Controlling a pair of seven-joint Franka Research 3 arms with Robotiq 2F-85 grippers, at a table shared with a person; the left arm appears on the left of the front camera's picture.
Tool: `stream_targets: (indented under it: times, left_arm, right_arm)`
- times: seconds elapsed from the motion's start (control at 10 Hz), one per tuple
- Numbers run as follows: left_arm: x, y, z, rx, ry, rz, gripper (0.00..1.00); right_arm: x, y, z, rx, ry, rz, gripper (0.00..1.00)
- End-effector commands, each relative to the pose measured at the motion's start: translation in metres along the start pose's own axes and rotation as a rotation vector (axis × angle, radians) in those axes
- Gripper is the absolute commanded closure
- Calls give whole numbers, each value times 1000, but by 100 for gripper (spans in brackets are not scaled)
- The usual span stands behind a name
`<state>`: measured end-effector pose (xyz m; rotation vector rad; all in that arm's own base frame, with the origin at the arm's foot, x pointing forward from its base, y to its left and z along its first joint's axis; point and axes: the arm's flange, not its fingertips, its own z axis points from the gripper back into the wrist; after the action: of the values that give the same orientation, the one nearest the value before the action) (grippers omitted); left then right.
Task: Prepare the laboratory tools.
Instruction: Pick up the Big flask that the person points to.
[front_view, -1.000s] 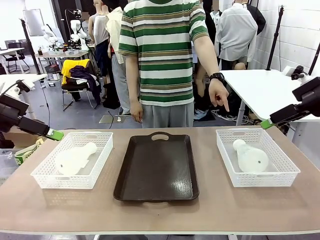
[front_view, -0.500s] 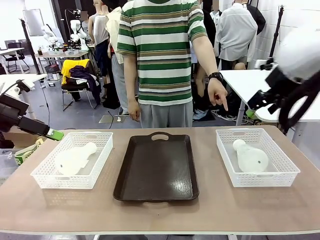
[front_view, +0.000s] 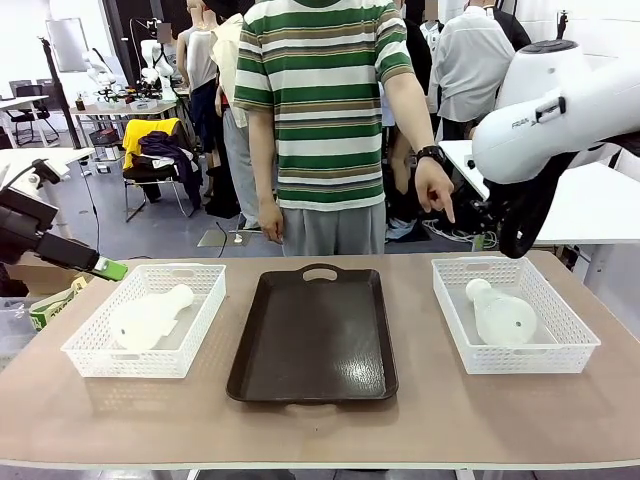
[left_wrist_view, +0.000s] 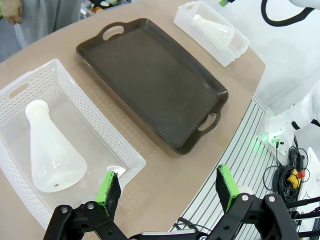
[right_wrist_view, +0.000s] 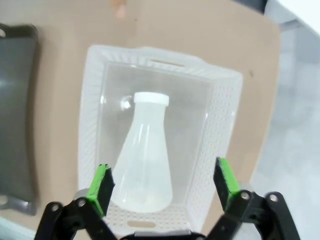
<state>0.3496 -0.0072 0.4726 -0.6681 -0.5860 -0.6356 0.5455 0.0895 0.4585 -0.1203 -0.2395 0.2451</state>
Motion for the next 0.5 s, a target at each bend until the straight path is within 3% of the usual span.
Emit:
stream_targets:
  times: [0.0,0.4]
  left_arm:
    - [-1,2,0,-16,-17,-15,0]
    - [-1,2,0,-16,-17,-15,0]
  right_arm:
    - [18,5,-15,-15,83,-9,0]
    - [39,-6,-70,80,181,-31,0]
